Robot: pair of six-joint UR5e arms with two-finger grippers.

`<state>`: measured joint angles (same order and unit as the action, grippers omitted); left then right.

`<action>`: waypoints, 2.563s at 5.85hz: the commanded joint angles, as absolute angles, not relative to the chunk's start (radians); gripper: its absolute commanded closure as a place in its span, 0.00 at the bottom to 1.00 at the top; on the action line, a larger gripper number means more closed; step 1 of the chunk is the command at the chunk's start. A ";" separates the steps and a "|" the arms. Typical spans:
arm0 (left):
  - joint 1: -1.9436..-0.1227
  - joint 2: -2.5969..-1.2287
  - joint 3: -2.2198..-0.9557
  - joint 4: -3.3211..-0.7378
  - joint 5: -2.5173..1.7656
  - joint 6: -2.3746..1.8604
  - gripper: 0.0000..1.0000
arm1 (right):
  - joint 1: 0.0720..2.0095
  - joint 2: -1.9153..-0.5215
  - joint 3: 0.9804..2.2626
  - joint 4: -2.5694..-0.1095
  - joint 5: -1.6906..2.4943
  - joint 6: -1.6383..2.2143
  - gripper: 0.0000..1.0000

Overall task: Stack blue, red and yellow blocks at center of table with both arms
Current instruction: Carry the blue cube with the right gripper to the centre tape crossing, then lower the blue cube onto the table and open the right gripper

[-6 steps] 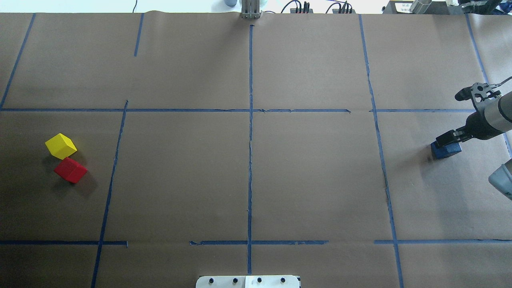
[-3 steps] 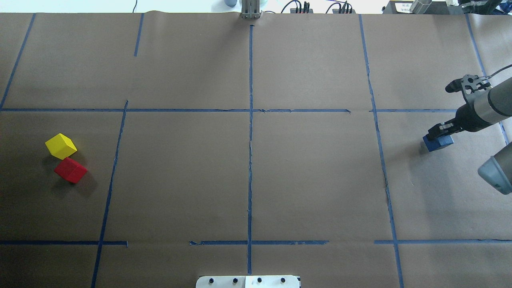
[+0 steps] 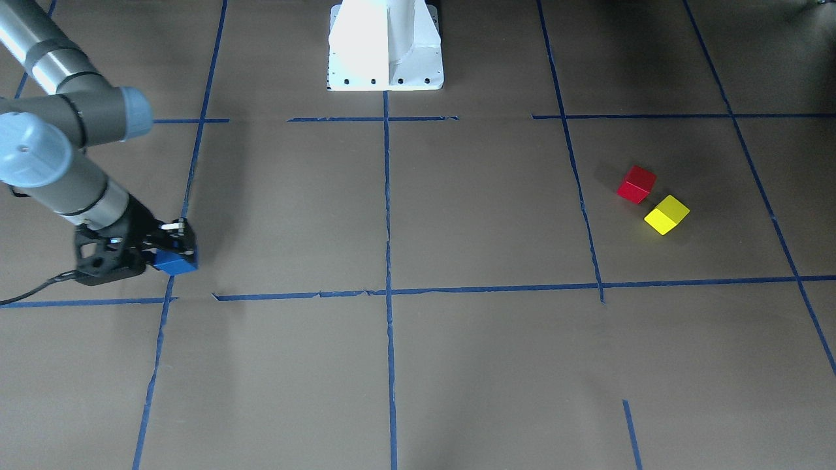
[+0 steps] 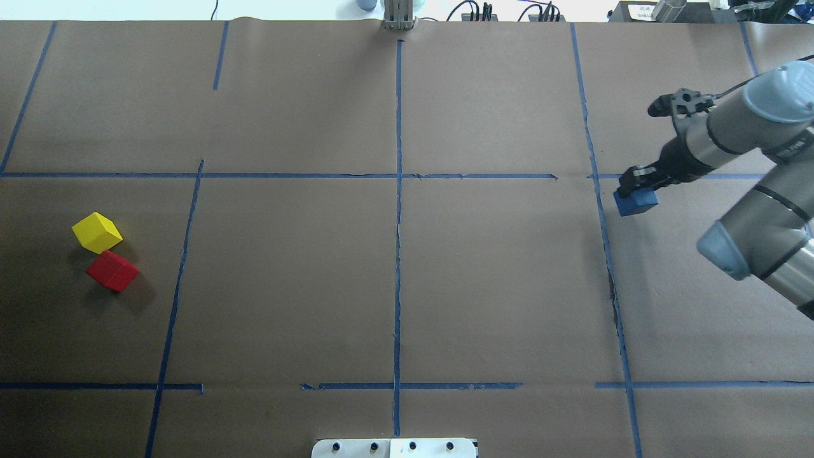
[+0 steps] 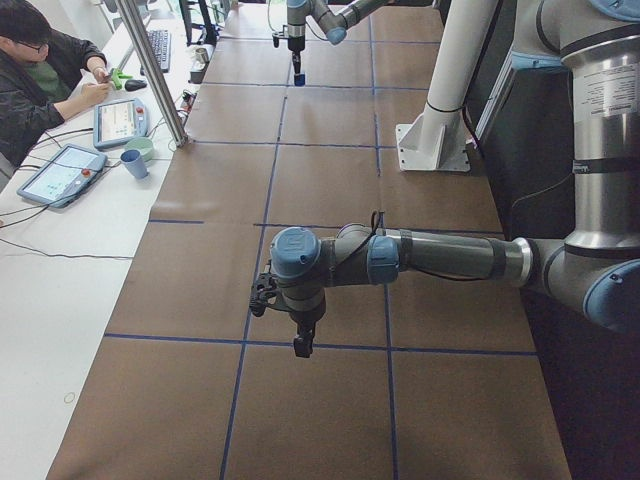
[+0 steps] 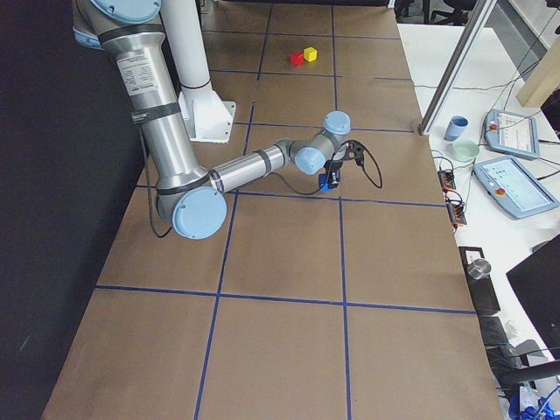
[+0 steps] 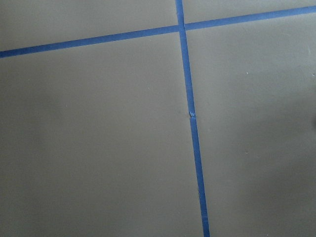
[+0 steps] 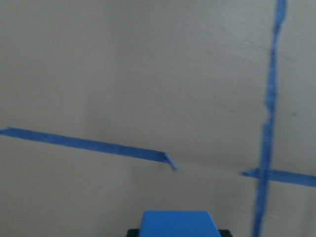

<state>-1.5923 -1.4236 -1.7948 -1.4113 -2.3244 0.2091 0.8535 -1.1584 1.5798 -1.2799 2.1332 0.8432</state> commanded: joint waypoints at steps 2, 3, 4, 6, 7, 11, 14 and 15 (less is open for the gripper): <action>-1.589 -1.424 -1.796 -1.411 -2.326 0.212 0.00 | 0.602 -0.788 1.534 -1.545 1.877 1.229 0.97; -1.582 -1.424 -1.796 -1.411 -2.326 0.212 0.00 | 0.545 -0.679 1.453 -1.571 1.815 1.289 0.97; -1.578 -1.424 -1.796 -1.411 -2.326 0.212 0.00 | 0.508 -0.634 1.395 -1.569 1.795 1.293 0.97; -1.575 -1.424 -1.796 -1.411 -2.326 0.212 0.00 | 0.488 -0.630 1.353 -1.568 1.784 1.276 0.97; -1.575 -1.424 -1.796 -1.411 -2.326 0.212 0.00 | 0.489 -0.630 1.332 -1.563 1.786 1.255 0.97; -1.571 -1.424 -1.796 -1.411 -2.326 0.213 0.00 | 0.489 -0.647 1.330 -1.555 1.787 1.253 0.01; -1.571 -1.427 -1.798 -1.413 -2.326 0.213 0.00 | 0.518 -0.638 1.362 -1.507 1.813 1.253 0.00; -1.569 -1.428 -1.796 -1.436 -2.324 0.212 0.00 | 0.582 -0.644 1.399 -1.512 1.894 1.244 0.00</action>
<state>-1.5703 -1.4266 -1.7971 -1.4194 -2.3251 0.2129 0.5311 -0.6414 1.3667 -1.5136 1.8318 1.2505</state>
